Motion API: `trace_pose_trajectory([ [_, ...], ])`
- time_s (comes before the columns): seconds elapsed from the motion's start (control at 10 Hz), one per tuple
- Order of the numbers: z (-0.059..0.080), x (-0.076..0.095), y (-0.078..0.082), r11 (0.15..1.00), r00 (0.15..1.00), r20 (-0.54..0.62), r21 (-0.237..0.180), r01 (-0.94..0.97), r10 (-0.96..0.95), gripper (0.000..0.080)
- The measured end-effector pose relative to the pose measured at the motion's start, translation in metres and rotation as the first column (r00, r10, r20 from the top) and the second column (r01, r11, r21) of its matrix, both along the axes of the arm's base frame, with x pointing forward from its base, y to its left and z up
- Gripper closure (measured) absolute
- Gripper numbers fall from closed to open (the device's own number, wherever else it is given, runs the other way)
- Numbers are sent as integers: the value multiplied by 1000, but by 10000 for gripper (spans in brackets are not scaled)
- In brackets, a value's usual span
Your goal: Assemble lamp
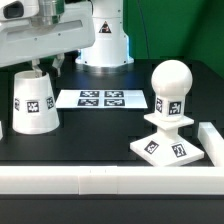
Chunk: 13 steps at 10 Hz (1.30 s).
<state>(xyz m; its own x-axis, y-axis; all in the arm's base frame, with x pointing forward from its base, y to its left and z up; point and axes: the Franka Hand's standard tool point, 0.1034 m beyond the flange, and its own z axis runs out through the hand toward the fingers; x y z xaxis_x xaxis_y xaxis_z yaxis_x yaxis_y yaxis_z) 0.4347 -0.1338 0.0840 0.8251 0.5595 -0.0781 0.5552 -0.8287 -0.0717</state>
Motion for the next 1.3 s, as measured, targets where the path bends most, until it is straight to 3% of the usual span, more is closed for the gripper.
trace_pose_trajectory([
  [0.1, 1, 2, -1, 1000, 1000, 3, -1, -3, 3, 752],
  [0.6, 8, 17, 12, 1000, 1000, -16, 11, -18, 18, 752],
  [0.8, 35, 32, 51, 999, 993, -115, 33, 35, -31, 752],
  [0.9, 51, 40, 70, 996, 986, -148, 25, 86, -81, 752],
  [1.1, 96, 67, 112, 991, 972, -198, 3, 134, -131, 752],
  [1.3, 122, 96, 139, 977, 950, -228, -19, 214, -212, 752],
])
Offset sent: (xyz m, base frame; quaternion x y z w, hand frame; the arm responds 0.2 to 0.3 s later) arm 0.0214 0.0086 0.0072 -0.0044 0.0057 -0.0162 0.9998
